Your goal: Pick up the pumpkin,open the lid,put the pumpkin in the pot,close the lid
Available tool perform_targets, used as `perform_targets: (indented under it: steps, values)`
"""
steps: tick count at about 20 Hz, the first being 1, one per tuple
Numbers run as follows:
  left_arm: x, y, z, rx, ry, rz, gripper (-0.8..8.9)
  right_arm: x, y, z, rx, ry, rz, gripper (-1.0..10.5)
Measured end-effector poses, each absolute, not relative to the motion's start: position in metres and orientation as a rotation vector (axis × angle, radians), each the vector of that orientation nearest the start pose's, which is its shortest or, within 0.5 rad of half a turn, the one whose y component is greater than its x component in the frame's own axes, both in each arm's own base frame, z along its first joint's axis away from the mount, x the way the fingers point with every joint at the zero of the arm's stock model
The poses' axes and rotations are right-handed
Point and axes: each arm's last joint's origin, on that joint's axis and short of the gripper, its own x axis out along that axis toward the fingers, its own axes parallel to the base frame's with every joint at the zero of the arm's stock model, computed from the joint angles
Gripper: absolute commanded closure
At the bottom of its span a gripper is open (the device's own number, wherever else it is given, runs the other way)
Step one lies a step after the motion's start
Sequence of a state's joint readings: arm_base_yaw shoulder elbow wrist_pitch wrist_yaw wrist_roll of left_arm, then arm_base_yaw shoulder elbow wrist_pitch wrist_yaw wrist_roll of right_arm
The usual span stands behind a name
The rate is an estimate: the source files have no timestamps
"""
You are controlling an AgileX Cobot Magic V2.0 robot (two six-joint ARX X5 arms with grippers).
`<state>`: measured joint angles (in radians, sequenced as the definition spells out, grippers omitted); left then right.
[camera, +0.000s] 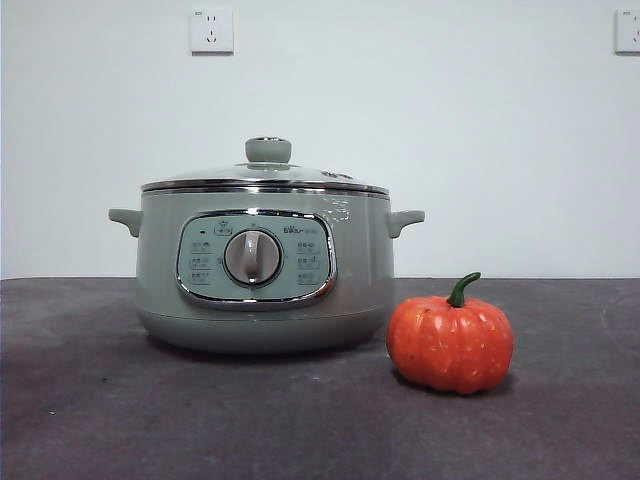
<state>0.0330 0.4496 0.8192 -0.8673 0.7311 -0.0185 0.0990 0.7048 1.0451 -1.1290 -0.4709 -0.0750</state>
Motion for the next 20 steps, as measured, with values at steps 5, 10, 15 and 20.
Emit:
perform_targets:
  steps: [5,10,15,20]
  values:
    - [0.068,-0.017,0.32,-0.207,0.478,-0.68,0.59,0.099,0.025,0.345,0.084,0.789,0.584,2.8]
    - [0.068,-0.017,0.32,-0.204,0.476,-0.681,0.59,0.12,0.042,0.339,0.043,0.853,0.68,2.8]
    - [0.068,-0.017,0.32,-0.204,0.476,-0.681,0.59,0.162,0.075,0.317,-0.074,0.96,0.701,2.8]
    - [0.068,-0.017,0.32,-0.204,0.476,-0.681,0.59,0.2,0.11,0.285,-0.197,1.034,0.683,2.8]
